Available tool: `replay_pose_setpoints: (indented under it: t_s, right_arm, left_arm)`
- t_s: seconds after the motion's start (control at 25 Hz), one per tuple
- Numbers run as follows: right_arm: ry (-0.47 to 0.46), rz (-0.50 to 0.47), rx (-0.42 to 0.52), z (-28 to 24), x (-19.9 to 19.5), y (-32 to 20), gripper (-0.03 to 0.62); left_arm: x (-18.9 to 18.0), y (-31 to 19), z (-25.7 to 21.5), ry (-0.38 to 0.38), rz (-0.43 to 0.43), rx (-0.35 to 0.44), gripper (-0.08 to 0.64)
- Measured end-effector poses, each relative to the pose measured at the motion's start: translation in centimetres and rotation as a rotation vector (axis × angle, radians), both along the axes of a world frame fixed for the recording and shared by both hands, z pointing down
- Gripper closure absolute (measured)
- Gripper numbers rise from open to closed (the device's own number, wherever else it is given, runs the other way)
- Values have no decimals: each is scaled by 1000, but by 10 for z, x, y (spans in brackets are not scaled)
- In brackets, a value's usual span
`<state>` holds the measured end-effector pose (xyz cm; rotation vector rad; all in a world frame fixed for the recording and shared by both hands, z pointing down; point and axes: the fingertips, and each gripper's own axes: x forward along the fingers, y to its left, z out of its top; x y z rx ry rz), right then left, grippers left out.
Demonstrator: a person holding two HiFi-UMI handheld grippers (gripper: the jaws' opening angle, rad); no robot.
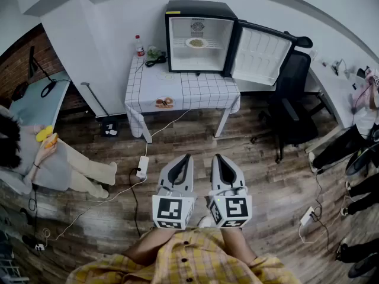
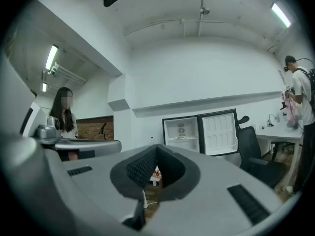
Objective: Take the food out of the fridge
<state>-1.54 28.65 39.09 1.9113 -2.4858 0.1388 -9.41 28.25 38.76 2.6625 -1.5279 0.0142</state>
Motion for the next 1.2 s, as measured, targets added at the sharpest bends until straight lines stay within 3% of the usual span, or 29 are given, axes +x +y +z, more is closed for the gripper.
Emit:
replay_pose_setpoints:
  t_s: [0.44, 0.92, 1.2]
  right_arm:
    - [-10, -23, -9, 2, 20, 1, 586]
    - [9, -53, 22, -7, 72, 7, 586]
    - [-17, -67, 1, 7, 82, -9, 586]
  left_arm:
    - [21, 5, 3, -16, -29, -4, 552]
    - [60, 13, 4, -30, -102, 2, 552]
    - [67, -6, 15, -29, -118, -15, 554]
